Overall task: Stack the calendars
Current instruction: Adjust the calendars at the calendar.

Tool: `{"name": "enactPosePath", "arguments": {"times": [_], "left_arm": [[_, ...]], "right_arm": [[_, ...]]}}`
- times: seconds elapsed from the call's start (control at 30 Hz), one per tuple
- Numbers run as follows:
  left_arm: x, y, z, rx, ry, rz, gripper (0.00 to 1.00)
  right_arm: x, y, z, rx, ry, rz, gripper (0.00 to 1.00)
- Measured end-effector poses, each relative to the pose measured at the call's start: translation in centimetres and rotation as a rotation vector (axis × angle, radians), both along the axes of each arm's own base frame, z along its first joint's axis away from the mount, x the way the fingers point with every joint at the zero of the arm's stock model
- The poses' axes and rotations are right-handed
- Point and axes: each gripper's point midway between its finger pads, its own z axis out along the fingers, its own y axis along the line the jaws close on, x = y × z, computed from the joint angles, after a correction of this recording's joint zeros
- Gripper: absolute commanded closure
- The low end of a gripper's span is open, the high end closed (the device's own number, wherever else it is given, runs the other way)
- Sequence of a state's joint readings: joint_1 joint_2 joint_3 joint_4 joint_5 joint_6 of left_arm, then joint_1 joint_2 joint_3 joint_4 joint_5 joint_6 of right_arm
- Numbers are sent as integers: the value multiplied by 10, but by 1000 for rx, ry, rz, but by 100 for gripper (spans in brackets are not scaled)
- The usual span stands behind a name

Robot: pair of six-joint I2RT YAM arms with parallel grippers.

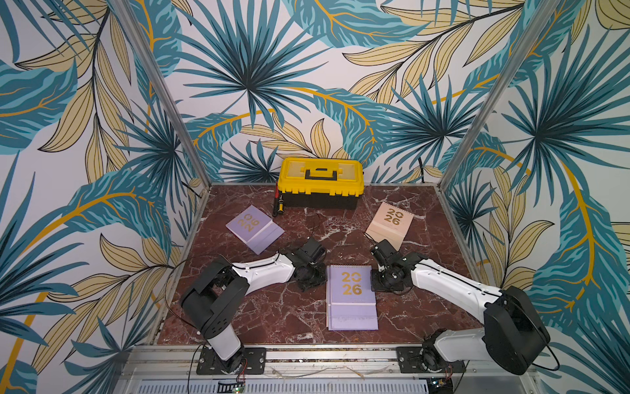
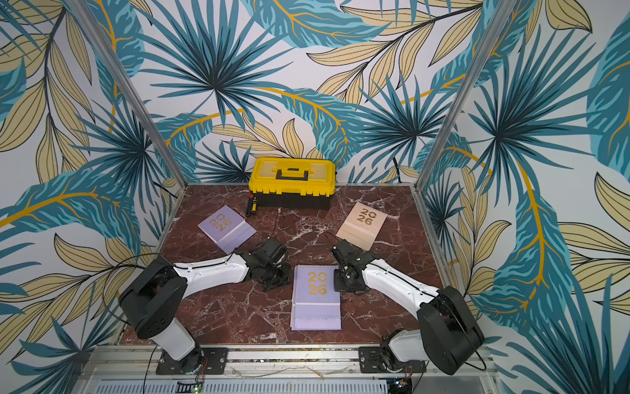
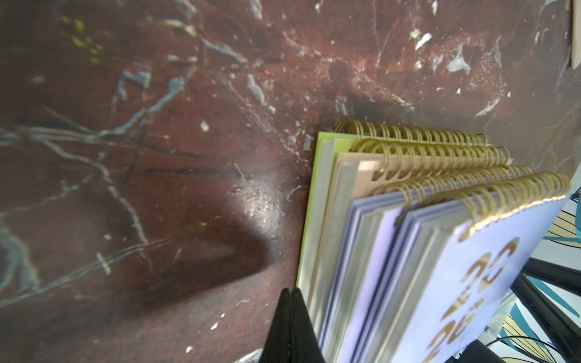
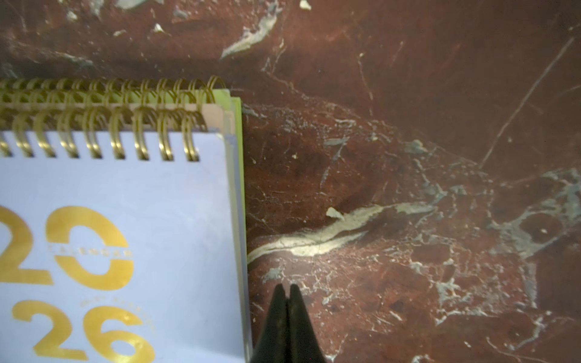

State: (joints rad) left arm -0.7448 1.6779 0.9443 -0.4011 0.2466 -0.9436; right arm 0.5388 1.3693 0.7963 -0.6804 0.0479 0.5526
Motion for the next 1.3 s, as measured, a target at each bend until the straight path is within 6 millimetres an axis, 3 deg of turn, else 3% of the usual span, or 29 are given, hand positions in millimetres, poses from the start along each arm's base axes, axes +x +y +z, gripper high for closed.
{"name": "enactPosePath", "arguments": {"times": [0.5,0.9,1.3], "left_arm": [[-5,-6,-8,30,16,-29,100],[-6,-9,-8,43,24,-40,100],[8,-4,0,99,-12,-49,100]], "right_arm": [[0,16,-17,48,20,31,96],[-1,23,-18,83,17,41,96],[1,8,-16,14,-7,20,96]]}}
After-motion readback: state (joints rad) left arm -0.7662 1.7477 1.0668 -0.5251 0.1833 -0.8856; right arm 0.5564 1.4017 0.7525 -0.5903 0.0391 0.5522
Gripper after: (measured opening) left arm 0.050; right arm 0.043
